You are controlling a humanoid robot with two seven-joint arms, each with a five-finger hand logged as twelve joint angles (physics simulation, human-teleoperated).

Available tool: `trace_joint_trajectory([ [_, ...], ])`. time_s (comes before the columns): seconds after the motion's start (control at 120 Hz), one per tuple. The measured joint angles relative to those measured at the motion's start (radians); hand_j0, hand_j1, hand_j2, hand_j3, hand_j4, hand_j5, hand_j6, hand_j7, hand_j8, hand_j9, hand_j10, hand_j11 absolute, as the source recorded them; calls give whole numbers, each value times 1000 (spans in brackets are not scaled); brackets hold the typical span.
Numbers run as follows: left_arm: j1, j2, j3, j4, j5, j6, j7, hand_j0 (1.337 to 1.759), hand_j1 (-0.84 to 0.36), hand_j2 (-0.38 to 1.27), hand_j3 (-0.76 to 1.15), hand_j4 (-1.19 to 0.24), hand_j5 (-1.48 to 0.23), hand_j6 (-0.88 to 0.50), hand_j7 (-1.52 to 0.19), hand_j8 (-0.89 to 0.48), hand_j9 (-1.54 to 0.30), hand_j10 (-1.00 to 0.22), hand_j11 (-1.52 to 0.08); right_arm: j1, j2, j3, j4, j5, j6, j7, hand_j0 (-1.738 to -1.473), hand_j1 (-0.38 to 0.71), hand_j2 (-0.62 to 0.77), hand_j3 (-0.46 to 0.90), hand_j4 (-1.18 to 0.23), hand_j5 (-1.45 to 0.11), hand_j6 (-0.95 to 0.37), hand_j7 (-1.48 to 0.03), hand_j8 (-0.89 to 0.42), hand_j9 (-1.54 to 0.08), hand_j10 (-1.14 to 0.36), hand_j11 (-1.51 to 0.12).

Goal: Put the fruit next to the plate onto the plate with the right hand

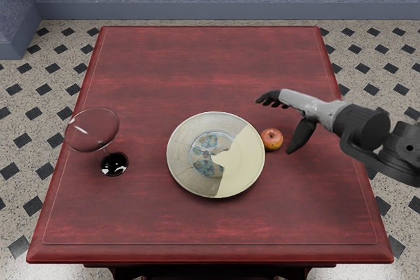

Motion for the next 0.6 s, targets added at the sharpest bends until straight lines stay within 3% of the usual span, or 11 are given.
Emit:
trace_joint_trajectory([
  [0.6, 0, 0, 0, 0, 0, 0, 0, 1658, 349, 0, 0, -1, 0, -1, 0, -1, 0, 0, 0, -22, 83, -15, -45, -55, -22, -34, -1658, -33, -51, 0, -268, -345, -269, -344, -268, -345, -267, -345],
])
